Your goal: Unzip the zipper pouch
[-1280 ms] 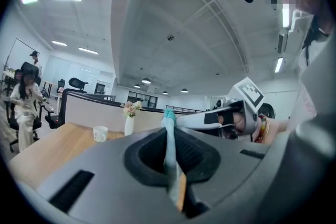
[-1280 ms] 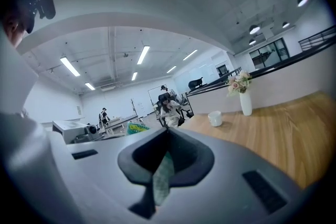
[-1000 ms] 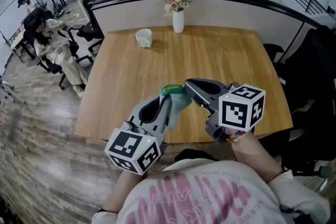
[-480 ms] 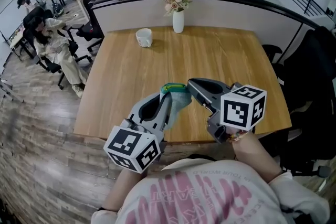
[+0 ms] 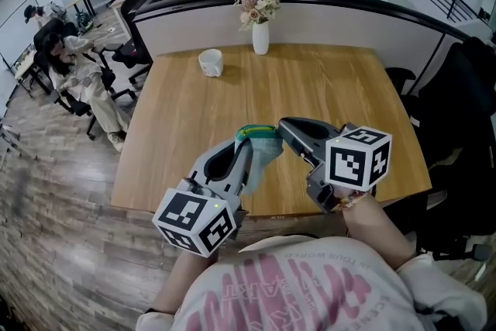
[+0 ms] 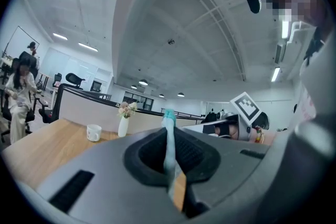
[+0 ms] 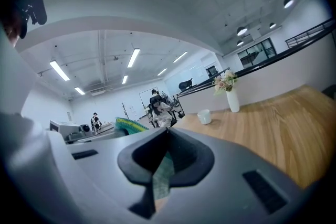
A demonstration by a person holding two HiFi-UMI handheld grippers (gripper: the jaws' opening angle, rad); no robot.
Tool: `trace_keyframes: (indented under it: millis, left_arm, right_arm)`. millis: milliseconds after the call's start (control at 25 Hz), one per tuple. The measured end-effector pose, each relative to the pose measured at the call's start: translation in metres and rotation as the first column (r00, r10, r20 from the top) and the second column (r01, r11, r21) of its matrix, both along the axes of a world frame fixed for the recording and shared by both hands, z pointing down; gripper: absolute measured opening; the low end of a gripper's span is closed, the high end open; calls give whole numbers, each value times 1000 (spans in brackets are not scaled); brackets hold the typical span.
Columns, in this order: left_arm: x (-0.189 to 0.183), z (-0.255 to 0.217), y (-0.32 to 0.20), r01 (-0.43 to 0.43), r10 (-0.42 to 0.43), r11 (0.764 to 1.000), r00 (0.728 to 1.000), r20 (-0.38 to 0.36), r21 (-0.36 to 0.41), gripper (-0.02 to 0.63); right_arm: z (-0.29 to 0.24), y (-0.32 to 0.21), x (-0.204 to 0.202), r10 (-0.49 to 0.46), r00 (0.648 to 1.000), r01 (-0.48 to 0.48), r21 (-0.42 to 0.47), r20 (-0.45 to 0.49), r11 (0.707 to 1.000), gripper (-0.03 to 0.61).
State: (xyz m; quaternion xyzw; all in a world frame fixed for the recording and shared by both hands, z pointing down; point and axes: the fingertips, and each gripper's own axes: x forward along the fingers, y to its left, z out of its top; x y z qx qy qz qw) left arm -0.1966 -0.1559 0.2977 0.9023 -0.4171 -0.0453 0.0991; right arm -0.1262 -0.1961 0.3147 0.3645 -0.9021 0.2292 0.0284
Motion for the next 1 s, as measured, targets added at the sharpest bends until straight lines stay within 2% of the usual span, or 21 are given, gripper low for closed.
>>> trace_keyframes:
  millis: [200,640,1000]
  left_arm:
    - [-3,-1,-3,2,-2,1000,1000,10,-2,14]
    - [-10,0,-5,35,-35,999,999,-28,-18,14]
    - [-11,-2,-2,43,-44,999,999,-17,-15,14]
  right_arm:
    - [4,-5,2,11,1000,-11,-1,1,1000,0]
    - [23,-10,14,47,998,-48,-31,-51,998,-2]
    - [27,-10,18,57,996,-59,-34,-62,998,-1]
